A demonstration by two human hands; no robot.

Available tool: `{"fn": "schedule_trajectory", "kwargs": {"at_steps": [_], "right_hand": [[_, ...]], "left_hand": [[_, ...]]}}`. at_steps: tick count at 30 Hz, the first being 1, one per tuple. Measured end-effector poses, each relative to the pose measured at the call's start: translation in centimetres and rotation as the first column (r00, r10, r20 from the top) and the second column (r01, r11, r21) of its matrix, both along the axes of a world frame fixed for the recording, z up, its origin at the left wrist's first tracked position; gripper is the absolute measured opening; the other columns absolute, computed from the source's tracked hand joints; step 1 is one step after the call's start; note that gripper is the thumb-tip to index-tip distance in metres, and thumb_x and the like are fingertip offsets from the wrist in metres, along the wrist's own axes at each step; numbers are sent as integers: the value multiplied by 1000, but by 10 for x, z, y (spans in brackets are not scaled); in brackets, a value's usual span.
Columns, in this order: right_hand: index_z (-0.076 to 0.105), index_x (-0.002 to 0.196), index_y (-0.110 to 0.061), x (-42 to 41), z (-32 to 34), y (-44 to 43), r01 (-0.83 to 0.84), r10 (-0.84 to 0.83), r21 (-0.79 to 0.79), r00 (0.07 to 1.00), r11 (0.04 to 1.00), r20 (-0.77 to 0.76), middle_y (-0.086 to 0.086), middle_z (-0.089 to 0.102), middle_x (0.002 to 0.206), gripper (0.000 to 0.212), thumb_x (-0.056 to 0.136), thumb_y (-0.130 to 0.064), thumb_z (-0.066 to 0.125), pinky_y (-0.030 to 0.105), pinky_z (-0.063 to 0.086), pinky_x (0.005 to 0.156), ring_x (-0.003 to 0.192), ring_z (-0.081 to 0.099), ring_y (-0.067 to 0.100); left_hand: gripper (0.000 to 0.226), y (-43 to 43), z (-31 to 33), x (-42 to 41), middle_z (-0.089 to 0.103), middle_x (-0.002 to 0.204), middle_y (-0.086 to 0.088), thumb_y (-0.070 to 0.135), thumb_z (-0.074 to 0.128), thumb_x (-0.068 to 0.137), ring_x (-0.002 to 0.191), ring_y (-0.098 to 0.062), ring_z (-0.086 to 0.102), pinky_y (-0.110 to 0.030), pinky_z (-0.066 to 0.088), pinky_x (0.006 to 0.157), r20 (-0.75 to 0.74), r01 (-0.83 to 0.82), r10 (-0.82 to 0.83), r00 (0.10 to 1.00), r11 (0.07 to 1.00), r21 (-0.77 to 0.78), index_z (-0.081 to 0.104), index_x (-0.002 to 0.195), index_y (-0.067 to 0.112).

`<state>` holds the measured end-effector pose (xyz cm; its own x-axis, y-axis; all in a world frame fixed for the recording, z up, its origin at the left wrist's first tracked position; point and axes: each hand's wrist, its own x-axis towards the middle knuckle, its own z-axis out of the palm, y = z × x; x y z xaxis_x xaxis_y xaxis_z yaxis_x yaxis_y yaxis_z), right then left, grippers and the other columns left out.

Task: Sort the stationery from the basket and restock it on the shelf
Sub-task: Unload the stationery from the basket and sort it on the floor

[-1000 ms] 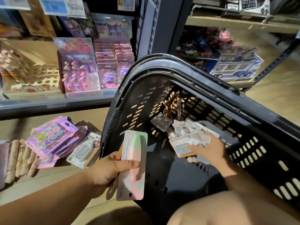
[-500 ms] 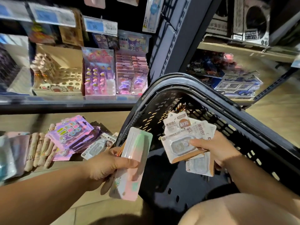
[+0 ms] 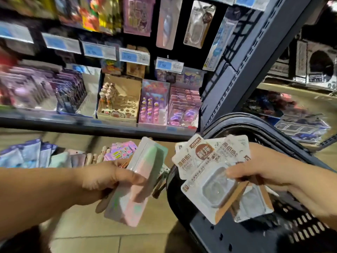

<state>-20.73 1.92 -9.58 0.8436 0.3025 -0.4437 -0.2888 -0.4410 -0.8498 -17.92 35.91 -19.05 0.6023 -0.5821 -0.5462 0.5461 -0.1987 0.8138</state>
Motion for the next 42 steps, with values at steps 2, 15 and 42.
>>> {"fn": "schedule_trajectory", "kwargs": {"at_steps": [2,15,42], "right_hand": [[74,101,-13,17,-2,30,33,-33,128,999,991,0,14,71,111,76,34,-40,96,39,58,84,101,69,31],[79,85,-5,103,-116,228,378,-148,603,907,702,-395,20,74,94,77,16,-32,98,52,56,78,75,73,31],[64,123,-10,146,-234,301,709,-397,293,634,642,-664,21,67,117,114,17,-28,100,49,51,88,104,66,39]], "left_hand": [[48,23,14,3,67,96,-27,16,82,61,83,-38,64,-49,46,84,23,-97,97,995,995,-13,69,106,7],[19,145,-52,2,64,79,-20,20,78,70,72,-30,64,-31,53,70,-71,-466,461,884,868,-169,67,76,6],[25,264,-196,111,60,45,-4,14,69,89,35,-16,53,-28,47,43,-169,-606,699,695,695,387,61,103,-4]]}}
